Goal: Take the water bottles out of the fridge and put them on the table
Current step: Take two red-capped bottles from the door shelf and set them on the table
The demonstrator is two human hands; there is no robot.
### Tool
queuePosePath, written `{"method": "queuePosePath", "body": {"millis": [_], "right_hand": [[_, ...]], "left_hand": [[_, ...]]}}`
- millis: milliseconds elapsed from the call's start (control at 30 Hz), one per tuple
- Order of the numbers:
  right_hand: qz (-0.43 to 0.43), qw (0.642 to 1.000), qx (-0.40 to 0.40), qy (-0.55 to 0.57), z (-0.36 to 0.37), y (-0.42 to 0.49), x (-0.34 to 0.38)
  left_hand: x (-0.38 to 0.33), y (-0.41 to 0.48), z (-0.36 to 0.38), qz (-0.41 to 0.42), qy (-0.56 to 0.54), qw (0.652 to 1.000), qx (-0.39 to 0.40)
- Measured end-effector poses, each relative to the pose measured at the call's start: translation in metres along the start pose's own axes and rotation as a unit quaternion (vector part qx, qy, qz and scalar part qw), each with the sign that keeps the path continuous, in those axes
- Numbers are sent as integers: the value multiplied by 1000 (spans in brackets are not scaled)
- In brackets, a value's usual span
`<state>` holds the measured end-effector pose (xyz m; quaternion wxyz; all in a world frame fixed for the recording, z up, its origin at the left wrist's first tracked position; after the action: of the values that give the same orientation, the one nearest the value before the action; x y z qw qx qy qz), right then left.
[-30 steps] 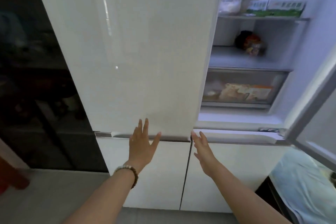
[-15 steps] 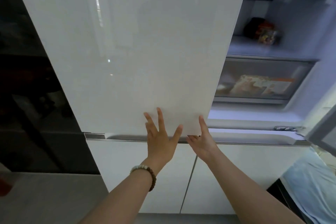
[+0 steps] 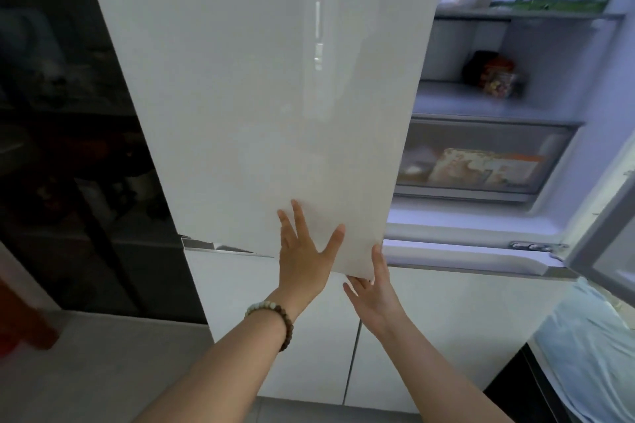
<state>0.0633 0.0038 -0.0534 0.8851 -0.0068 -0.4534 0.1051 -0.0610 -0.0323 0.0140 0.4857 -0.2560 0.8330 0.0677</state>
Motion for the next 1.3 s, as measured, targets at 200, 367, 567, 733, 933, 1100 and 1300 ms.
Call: {"method": "queuePosePath", "body": {"millis": [200, 367, 567, 733, 933, 1100, 1300], "right_hand": [[104, 975, 155, -119, -28, -96, 19], [-18, 956, 190, -224, -13, -119, 102], [-93, 914, 306, -249, 93, -152, 170], [-98, 866, 385, -305, 138, -210, 152], [-163, 786, 470, -366, 163, -215, 162], [-237, 796, 450, -327, 215, -215, 190], [-281, 743, 488, -363, 289, -215, 187]], "left_hand": [[-25, -71, -16, 31, -90, 993, -76], [-45, -136, -48, 92, -121, 975, -160], [-85, -202, -100, 146, -114, 949, -256], [-107, -237, -163, 178, -115, 923, -322], [-109, -249, -227, 81, -100, 911, -393], [-95, -244, -279, -10, -71, 895, -440], [-102, -232, -333, 68, -39, 867, -493]]}}
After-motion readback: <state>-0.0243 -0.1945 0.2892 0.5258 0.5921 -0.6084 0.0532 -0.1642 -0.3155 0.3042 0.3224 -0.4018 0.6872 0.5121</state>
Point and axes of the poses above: each hand's wrist, its own y-axis towards the middle knuckle, its own z-axis out of the palm, x = y × z, the point moved 1 cm from there along y, towards the middle knuckle, and after that the axes turned 14 degrees about -z, right-handed, at the moved point
